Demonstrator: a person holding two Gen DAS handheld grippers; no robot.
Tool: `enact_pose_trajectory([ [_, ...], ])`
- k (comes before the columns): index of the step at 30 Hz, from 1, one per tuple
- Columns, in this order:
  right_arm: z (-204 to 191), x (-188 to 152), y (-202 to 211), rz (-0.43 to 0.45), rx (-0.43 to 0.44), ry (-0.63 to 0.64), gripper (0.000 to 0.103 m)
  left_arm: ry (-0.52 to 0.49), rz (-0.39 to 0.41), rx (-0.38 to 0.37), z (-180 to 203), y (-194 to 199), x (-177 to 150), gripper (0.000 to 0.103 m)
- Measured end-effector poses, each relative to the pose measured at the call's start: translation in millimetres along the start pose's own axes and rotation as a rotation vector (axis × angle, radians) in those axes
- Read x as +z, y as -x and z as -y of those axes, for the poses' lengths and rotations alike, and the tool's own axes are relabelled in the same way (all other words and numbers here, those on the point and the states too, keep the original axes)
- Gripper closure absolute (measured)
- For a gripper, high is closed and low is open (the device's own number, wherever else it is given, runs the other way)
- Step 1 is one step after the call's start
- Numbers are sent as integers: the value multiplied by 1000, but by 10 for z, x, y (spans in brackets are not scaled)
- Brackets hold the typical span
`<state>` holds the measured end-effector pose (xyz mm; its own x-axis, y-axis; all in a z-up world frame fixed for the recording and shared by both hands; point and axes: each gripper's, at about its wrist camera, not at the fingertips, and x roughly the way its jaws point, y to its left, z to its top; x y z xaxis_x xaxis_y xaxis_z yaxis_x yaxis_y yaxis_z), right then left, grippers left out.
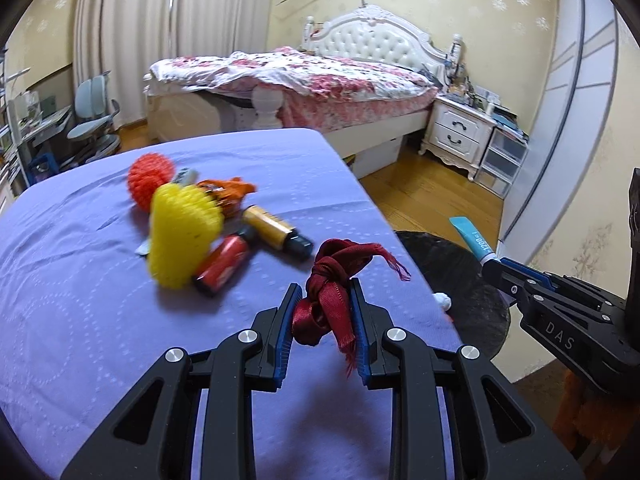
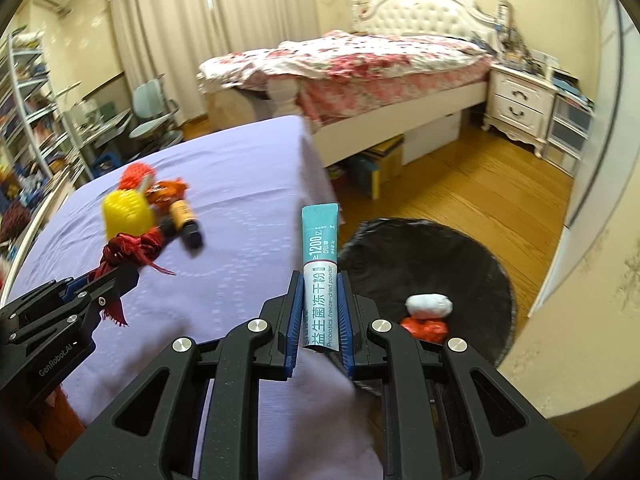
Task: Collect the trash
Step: 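Carry the toothpaste tube with the right gripper while the left carries the red ribbon over the bin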
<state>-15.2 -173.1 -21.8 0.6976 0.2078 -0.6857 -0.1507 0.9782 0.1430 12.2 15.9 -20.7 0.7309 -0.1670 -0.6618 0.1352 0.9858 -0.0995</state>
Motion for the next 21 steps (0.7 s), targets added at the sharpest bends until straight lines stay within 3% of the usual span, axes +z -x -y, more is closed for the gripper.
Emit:
enact_pose_trajectory([
  [21, 753, 21, -219, -3, -94, -107, 86, -144, -54, -53, 799, -656, 241, 76],
])
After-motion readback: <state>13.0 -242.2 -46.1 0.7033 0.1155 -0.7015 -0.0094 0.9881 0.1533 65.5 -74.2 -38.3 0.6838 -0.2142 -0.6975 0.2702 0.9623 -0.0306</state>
